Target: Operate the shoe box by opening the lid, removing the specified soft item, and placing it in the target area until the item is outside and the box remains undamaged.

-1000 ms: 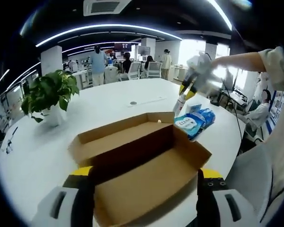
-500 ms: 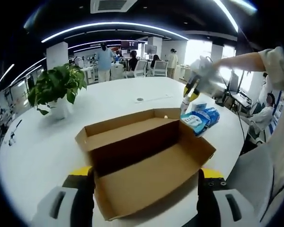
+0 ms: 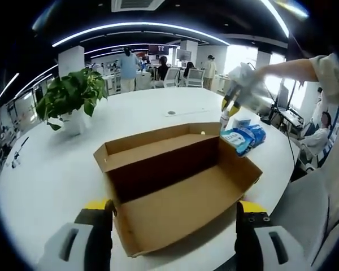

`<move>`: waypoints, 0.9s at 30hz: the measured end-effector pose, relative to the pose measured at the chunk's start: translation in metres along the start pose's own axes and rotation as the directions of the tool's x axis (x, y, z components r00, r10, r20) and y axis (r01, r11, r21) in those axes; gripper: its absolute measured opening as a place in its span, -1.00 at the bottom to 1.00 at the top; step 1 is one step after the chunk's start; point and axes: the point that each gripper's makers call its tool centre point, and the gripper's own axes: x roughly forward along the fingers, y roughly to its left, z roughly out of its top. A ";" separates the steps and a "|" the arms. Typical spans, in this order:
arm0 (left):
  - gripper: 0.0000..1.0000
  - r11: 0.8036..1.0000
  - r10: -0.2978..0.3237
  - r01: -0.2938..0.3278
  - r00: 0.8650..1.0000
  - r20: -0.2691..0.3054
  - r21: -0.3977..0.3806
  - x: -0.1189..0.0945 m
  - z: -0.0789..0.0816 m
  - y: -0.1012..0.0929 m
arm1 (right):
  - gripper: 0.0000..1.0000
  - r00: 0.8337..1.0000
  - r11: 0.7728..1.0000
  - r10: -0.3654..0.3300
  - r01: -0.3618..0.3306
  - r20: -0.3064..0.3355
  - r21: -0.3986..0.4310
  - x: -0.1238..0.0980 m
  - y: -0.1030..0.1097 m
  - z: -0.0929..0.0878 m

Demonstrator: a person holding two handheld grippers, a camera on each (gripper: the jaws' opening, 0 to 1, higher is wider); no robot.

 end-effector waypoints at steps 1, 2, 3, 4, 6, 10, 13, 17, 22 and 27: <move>0.84 1.000 0.001 -0.001 1.000 -0.001 0.000 0.000 0.000 0.000 | -0.65 1.000 1.000 -0.001 0.001 0.000 0.001 0.000 0.000 0.000; 0.84 1.000 0.002 -0.002 1.000 -0.002 0.000 0.000 -0.001 0.001 | -0.64 1.000 1.000 0.000 0.000 -0.003 0.000 0.000 0.000 -0.001; 0.84 1.000 0.003 -0.003 1.000 -0.002 0.000 0.000 -0.001 0.002 | -0.64 1.000 1.000 -0.002 0.002 -0.004 -0.002 0.000 0.000 -0.001; 0.84 1.000 0.005 -0.005 1.000 -0.004 -0.002 -0.001 -0.002 0.003 | -0.63 1.000 1.000 -0.006 0.005 -0.005 -0.005 -0.001 -0.001 -0.002; 0.83 1.000 0.007 -0.007 1.000 -0.005 -0.001 -0.001 -0.002 0.004 | -0.61 1.000 1.000 -0.009 0.009 -0.006 -0.002 -0.002 -0.002 -0.003; 0.82 1.000 0.011 -0.011 1.000 -0.007 -0.001 -0.002 -0.003 0.006 | -0.58 1.000 1.000 -0.008 0.008 -0.003 -0.003 -0.005 0.000 -0.002; 0.81 1.000 0.018 -0.018 1.000 -0.008 -0.003 -0.002 -0.003 0.009 | -0.53 1.000 1.000 -0.014 0.014 -0.003 -0.008 -0.007 0.000 -0.002; 0.77 0.999 0.036 -0.036 0.999 -0.013 -0.002 -0.004 -0.006 0.013 | -0.42 1.000 1.000 -0.026 0.026 0.017 0.013 -0.013 0.000 0.004; 0.67 0.998 0.064 -0.064 0.998 -0.014 -0.019 -0.007 -0.011 0.021 | -0.38 0.999 0.999 -0.044 0.044 0.030 0.016 -0.020 0.001 0.009; 0.58 0.994 0.101 -0.102 0.995 -0.024 -0.026 -0.011 -0.017 0.031 | -0.33 0.997 0.997 -0.069 0.066 0.046 0.048 -0.027 0.001 0.016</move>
